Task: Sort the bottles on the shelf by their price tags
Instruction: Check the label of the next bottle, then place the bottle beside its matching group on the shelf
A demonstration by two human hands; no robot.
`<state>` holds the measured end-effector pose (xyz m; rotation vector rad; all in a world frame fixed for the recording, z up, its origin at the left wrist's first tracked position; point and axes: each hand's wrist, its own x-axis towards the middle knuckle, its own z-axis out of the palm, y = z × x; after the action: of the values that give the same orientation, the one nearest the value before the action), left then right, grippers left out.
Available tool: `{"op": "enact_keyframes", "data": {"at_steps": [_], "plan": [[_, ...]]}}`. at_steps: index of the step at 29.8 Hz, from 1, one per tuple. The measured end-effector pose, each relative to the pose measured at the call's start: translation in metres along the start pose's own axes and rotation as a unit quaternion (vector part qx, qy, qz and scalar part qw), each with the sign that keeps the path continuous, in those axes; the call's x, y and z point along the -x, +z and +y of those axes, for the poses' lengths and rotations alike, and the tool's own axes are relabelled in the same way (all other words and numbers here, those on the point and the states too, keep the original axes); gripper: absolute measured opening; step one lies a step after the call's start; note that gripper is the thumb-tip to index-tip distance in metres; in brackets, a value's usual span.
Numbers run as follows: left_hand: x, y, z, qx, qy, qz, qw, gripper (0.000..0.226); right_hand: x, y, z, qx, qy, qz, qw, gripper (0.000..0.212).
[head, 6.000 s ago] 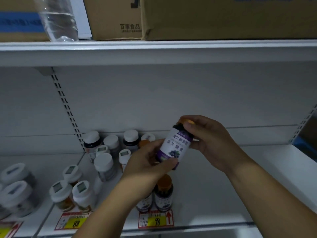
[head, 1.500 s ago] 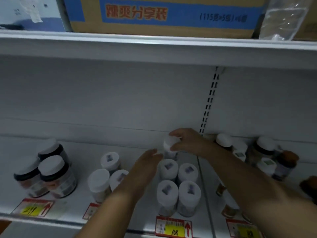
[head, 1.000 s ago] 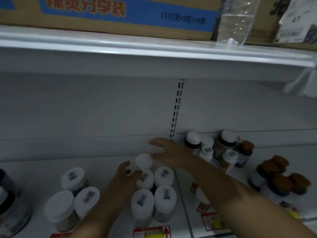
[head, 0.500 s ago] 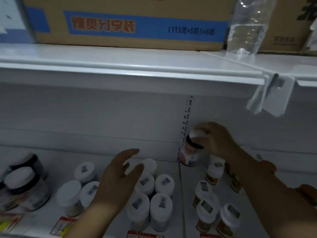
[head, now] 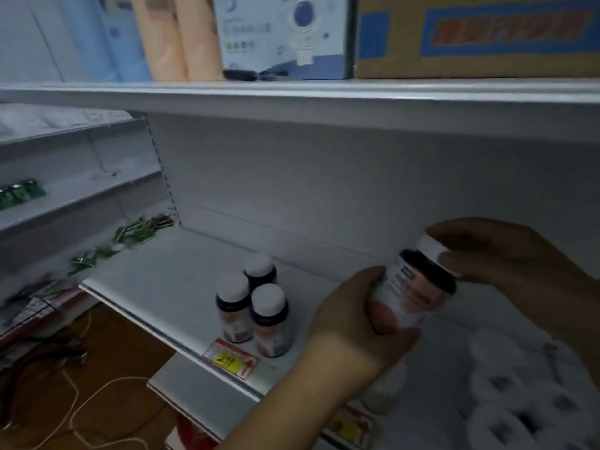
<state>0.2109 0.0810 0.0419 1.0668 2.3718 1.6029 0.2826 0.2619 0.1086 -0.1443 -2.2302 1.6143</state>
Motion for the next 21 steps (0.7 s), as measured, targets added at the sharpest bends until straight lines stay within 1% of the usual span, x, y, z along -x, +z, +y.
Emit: {"op": "enact_keyframes", "data": {"at_steps": [2,3,4,5,7,8,10,12,13,15,18,20,21], "plan": [[-0.010,-0.035,-0.018,0.011,0.009,-0.009,1.000,0.062,-0.027,0.032,-0.005,0.023,-0.030,0.007,0.999,0.037],[-0.018,-0.055,-0.028,0.023,0.006,-0.001,1.000,0.058,-0.043,0.047,-0.006,0.030,-0.039,0.018,0.999,0.039],[-0.026,-0.076,-0.040,0.040,-0.009,0.025,0.999,0.054,-0.058,0.062,-0.004,0.041,-0.047,0.028,0.998,0.037],[-0.033,-0.095,-0.053,0.062,-0.029,0.068,0.995,0.047,-0.071,0.077,-0.001,0.063,-0.052,0.033,0.996,0.034],[-0.046,-0.130,-0.084,0.080,-0.087,0.146,0.982,0.034,-0.094,0.107,0.013,0.147,-0.045,0.025,0.988,0.031],[-0.051,-0.143,-0.102,0.075,-0.121,0.153,0.978,0.033,-0.104,0.122,0.024,0.190,-0.032,0.008,0.981,0.032],[-0.054,-0.157,-0.132,0.085,-0.200,0.108,0.970,0.038,-0.117,0.145,0.046,0.232,-0.002,-0.024,0.972,0.037],[-0.052,-0.157,-0.152,0.115,-0.260,0.047,0.958,0.042,-0.124,0.158,0.063,0.222,0.022,-0.049,0.974,0.036],[-0.050,-0.155,-0.158,0.124,-0.276,0.021,0.953,0.043,-0.125,0.162,0.070,0.216,0.030,-0.058,0.974,0.035],[-0.049,-0.151,-0.164,0.131,-0.285,0.000,0.950,0.044,-0.124,0.170,0.081,0.208,0.035,-0.083,0.974,0.034],[-0.052,-0.149,-0.165,0.133,-0.272,-0.004,0.953,0.044,-0.117,0.178,0.091,0.195,0.029,-0.103,0.975,0.031],[-0.053,-0.150,-0.169,0.093,-0.278,0.004,0.956,0.046,-0.109,0.180,0.090,0.198,0.024,-0.104,0.974,0.035],[-0.053,-0.155,-0.172,0.058,-0.277,0.022,0.959,0.046,-0.105,0.179,0.089,0.211,0.015,-0.097,0.972,0.040]]}}
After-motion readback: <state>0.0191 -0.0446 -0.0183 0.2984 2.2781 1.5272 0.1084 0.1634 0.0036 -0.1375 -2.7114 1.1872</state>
